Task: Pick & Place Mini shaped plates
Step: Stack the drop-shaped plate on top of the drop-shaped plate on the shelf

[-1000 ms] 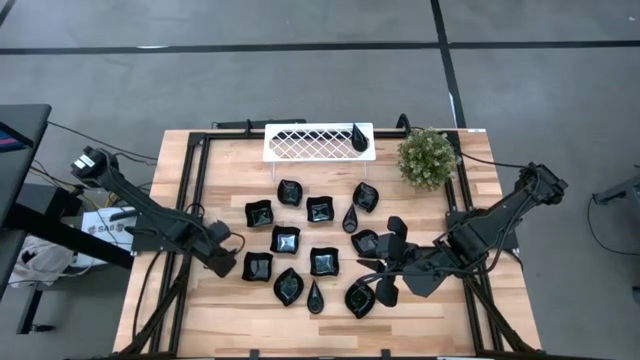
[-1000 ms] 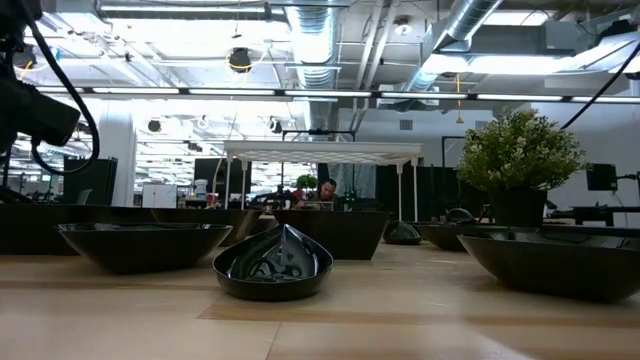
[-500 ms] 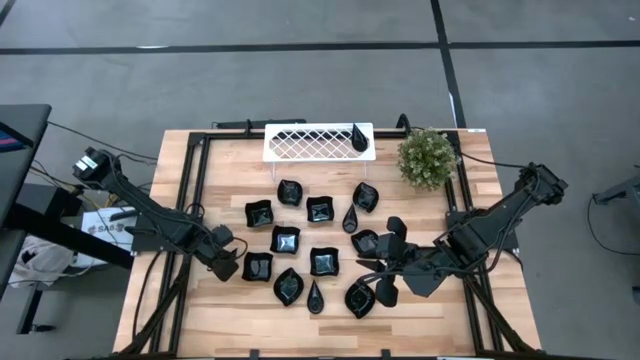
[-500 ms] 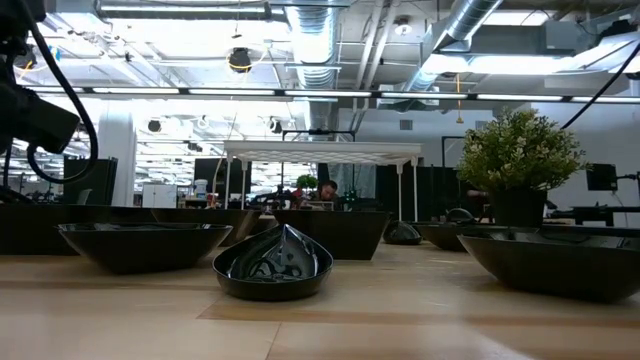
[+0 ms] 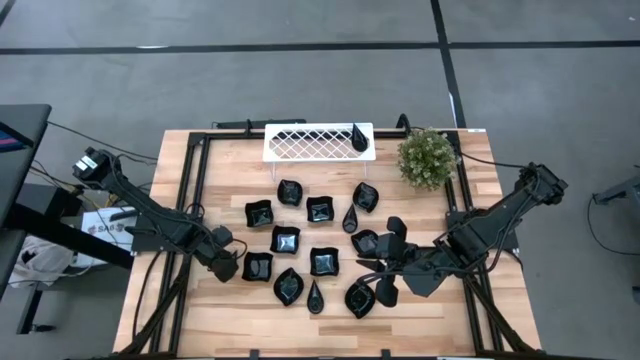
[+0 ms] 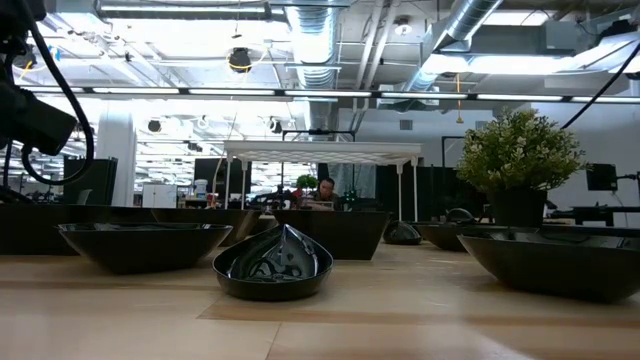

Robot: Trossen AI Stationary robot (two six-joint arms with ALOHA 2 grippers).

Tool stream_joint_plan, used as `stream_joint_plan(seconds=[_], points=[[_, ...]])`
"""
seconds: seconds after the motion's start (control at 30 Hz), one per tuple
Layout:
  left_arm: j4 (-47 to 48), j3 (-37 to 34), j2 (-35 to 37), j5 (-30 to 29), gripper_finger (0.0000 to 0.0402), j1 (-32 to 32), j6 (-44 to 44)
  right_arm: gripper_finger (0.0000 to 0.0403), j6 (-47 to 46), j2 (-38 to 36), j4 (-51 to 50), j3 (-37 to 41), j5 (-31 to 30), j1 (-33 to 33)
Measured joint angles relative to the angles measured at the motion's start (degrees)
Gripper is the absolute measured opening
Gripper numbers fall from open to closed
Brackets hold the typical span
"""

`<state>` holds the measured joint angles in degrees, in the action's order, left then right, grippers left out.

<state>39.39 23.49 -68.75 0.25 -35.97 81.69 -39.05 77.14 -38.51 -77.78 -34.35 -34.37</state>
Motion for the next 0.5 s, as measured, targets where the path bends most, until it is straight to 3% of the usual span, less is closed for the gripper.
stream_joint_plan(seconds=[0.3,0.5], points=[[0.18,0.0,0.78,1.9,0.0004,0.0,2.25,0.0054,0.03,0.0,-0.02,0.0,-0.01,0.0],[0.21,0.0,6.49,0.78,0.0004,0.0,5.99,0.0054,0.48,0.0,-0.02,0.0,-0.04,0.0]])
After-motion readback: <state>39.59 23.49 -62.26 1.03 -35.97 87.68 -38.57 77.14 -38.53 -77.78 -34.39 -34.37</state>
